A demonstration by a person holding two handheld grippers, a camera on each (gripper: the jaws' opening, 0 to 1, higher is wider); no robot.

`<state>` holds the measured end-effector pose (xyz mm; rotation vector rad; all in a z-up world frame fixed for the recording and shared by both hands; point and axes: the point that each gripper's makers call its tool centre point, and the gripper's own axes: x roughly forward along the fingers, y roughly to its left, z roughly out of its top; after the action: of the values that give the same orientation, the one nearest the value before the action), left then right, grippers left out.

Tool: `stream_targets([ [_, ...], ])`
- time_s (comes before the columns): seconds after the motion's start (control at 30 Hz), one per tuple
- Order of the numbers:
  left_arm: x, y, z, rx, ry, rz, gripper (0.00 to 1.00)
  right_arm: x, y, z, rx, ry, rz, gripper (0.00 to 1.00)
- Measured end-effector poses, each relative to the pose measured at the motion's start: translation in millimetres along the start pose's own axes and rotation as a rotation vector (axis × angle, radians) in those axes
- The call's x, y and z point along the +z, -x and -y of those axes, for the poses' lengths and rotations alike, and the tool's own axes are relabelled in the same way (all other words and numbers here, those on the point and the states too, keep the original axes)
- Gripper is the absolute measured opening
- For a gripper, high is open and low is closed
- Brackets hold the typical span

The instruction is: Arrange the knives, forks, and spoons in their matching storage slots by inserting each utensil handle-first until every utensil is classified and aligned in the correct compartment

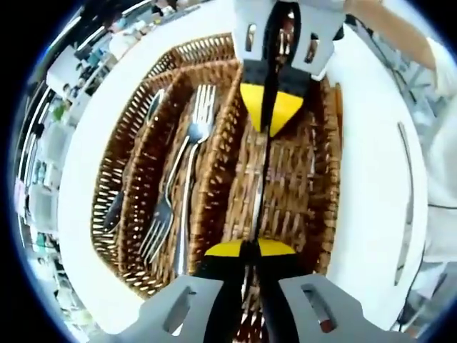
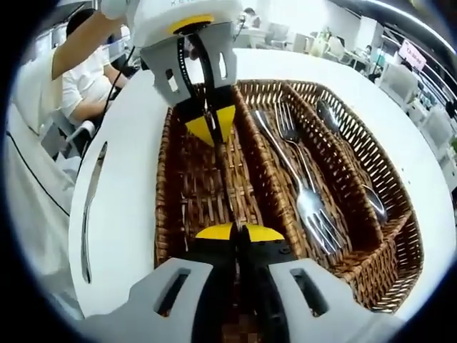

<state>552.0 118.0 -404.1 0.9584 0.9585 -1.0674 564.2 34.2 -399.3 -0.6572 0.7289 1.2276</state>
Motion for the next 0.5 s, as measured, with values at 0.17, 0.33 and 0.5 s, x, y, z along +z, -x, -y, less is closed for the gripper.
stream_targets([
  [0.17, -2.3, 0, -10.5, -0.017, 0.017, 0.013, 0.04, 0.3, 2, 4, 0.002, -0.034, 0.011, 0.05],
  [0.33, -6.5, 2, -17.7, -0.005, -0.046, 0.006, 0.06, -1.0, 4, 5, 0.006, -0.051, 0.000, 0.06],
  [0.5, -5.8, 5, -17.1, 0.009, -0.034, 0.009, 0.07, -1.1, 4, 9, -0.006, -0.054, 0.002, 0.06],
])
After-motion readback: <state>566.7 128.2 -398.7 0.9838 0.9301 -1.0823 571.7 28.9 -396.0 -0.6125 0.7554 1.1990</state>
